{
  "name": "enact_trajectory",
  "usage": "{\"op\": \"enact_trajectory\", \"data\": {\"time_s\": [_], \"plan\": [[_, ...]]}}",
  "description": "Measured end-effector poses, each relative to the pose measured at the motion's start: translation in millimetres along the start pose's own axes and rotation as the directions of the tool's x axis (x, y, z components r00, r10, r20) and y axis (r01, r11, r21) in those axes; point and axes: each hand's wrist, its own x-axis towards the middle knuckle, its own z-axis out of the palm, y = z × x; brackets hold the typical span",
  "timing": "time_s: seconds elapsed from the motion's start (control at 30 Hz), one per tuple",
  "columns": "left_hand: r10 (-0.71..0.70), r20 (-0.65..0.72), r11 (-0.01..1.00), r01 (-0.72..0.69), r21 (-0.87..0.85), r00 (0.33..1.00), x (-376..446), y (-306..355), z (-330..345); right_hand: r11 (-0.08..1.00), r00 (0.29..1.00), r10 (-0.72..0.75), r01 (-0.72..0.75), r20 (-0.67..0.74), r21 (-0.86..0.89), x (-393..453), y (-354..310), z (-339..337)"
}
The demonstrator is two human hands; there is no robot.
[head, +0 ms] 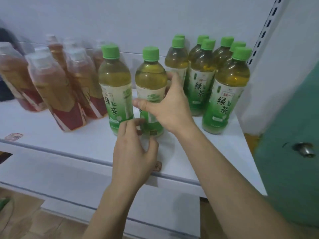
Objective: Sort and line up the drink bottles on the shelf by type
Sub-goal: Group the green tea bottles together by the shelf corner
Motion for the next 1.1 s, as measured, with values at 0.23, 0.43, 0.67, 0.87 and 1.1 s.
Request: {"op": "enact_trajectory", "data": {"time_s": [0.23,0.43,0.67,0.87,1.1], "plan": [[0.103,0.224,0.993,-0.087,-0.079,0.969,26.4,-7.2,-2.0,1.000,0.999,-0.022,0.023,-0.031,0.020,-3.0,17.0,-8.3],[0.136,0.388,0.982,-0.071,-0.177,0.911,52.4,-10.4,5.8,0.989,0.970,-0.021,-0.015,0.244,0.148,1.7,24.6,-41.5],[0.148,0.425,0.987,-0.108,-0.118,0.893,66.3,-16.6,13.6,0.981,0.972,-0.014,-0.031,0.233,0.191,-5.4,30.1,-48.2],[0.123,0.425,0.990,-0.084,-0.111,0.897,66.9,-17.9,13.1,0.997,0.996,0.070,-0.069,0.052,-0.022,-33.1,24.1,-71.8],[0.125,0.519,0.992,-0.110,-0.059,0.846,69.7,2.0,18.2,0.907,0.966,-0.255,0.223,-0.044,-0.358,1.2,-41.5,-84.0]]}}
